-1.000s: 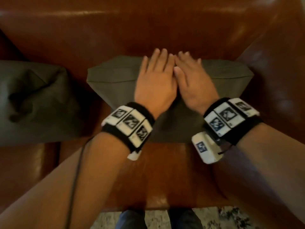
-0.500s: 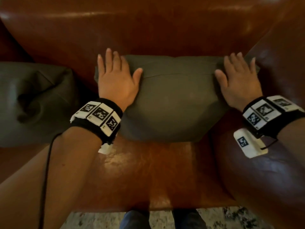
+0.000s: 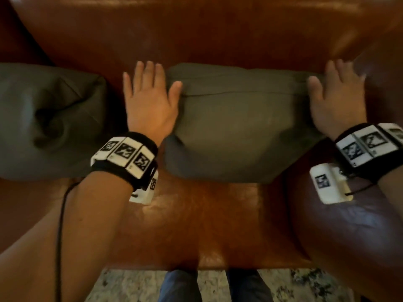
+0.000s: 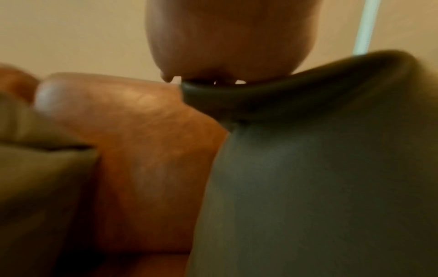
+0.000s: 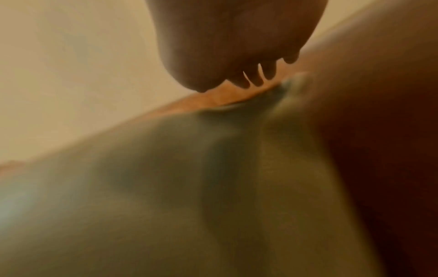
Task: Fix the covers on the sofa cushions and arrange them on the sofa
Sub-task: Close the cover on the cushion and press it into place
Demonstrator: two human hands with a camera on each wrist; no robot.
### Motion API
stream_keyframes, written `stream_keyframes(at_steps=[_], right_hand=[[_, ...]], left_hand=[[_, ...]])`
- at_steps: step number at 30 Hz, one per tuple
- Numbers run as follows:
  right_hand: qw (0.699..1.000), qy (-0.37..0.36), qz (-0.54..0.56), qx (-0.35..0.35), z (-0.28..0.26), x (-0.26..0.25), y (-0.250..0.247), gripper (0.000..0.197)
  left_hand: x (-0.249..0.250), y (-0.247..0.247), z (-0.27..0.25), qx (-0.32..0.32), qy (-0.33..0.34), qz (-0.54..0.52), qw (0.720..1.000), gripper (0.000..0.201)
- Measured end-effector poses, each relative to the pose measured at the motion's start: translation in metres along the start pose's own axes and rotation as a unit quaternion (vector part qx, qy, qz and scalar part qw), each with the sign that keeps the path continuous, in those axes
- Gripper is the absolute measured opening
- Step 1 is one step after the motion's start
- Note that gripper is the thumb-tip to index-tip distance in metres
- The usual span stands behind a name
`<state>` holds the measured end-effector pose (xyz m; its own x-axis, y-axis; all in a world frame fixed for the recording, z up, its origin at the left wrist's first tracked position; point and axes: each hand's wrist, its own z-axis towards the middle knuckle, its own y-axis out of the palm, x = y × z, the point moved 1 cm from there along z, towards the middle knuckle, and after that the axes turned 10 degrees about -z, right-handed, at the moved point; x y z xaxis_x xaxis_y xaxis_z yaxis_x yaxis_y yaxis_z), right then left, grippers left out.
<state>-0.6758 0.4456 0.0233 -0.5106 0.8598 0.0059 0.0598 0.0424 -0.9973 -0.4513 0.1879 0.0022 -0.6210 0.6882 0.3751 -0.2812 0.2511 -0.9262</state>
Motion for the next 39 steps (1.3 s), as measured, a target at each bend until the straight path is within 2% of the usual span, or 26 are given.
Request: stream_keyframes(at_steps=[1,3,5,8,12,13,14,16,18,21,24,27,28,30,32,33,34,37,38,39], right_hand=[[0.998,-0.045,0.019,0.031,-0.008,-0.027,-0.009,0.066],[0.986,-0.141,0.055,0.07,-0.03,-0.091,-0.02,0.061],[0.973,-0.209,0.08,0.056,-0.045,-0.145,-0.015,0.058],[0.976,-0.213,0.036,0.023,-0.046,-0.176,0.007,0.059],[0.981,-0.193,-0.005,0.02,-0.041,-0.175,0.026,0.058],[0.981,-0.19,-0.004,0.021,-0.041,-0.176,0.027,0.058],[0.982,-0.186,-0.004,0.021,-0.04,-0.176,0.027,0.059],[0.984,-0.178,-0.005,0.024,-0.04,-0.177,0.028,0.059],[0.985,-0.173,-0.003,0.028,-0.041,-0.176,0.031,0.058],[0.985,-0.17,0.01,0.033,-0.044,-0.174,0.032,0.057],[0.984,-0.172,0.012,0.035,-0.046,-0.173,0.033,0.058],[0.985,-0.17,0.014,0.037,-0.045,-0.174,0.033,0.058],[0.985,-0.168,0.015,0.037,-0.044,-0.174,0.032,0.058],[0.985,-0.166,0.018,0.039,-0.042,-0.174,0.032,0.058],[0.985,-0.166,0.022,0.042,-0.043,-0.173,0.033,0.059],[0.985,-0.166,0.025,0.044,-0.044,-0.172,0.035,0.059],[0.985,-0.166,0.028,0.046,-0.045,-0.171,0.036,0.059],[0.984,-0.168,0.032,0.053,-0.047,-0.17,0.038,0.059],[0.984,-0.168,0.034,0.054,-0.048,-0.169,0.038,0.059],[0.984,-0.167,0.037,0.054,-0.048,-0.168,0.038,0.059]], left_hand=[[-0.01,-0.005,-0.005,0.036,-0.034,-0.057,0.997,0.062],[-0.026,-0.009,-0.017,0.117,-0.099,-0.188,0.97,0.058],[-0.035,-0.002,-0.033,0.149,-0.145,-0.277,0.938,0.055],[-0.039,0.022,-0.046,0.101,-0.184,-0.38,0.901,0.05],[-0.029,0.058,-0.027,-0.009,-0.25,-0.577,0.777,0.06],[-0.025,0.067,-0.023,-0.025,-0.255,-0.603,0.756,0.058],[-0.02,0.074,-0.022,-0.042,-0.248,-0.608,0.752,0.053],[-0.01,0.078,-0.025,-0.055,-0.229,-0.58,0.78,0.042],[-0.012,0.089,-0.032,-0.049,-0.233,-0.555,0.797,0.043],[-0.032,0.119,-0.055,-0.087,-0.274,-0.53,0.798,0.05],[-0.061,0.145,-0.076,-0.177,-0.337,-0.469,0.797,0.051],[-0.092,0.146,-0.08,-0.246,-0.385,-0.423,0.782,0.063],[-0.099,0.143,-0.078,-0.252,-0.399,-0.41,0.78,0.067],[-0.101,0.135,-0.065,-0.192,-0.403,-0.437,0.781,0.065],[-0.087,0.133,-0.05,-0.111,-0.346,-0.541,0.758,0.059],[-0.075,0.134,-0.047,-0.095,-0.324,-0.572,0.748,0.058],[-0.067,0.139,-0.049,-0.095,-0.321,-0.578,0.744,0.06],[-0.066,0.157,-0.081,-0.122,-0.382,-0.542,0.739,0.064],[-0.071,0.161,-0.093,-0.134,-0.379,-0.524,0.751,0.062],[-0.078,0.162,-0.102,-0.15,-0.361,-0.497,0.775,0.058]])
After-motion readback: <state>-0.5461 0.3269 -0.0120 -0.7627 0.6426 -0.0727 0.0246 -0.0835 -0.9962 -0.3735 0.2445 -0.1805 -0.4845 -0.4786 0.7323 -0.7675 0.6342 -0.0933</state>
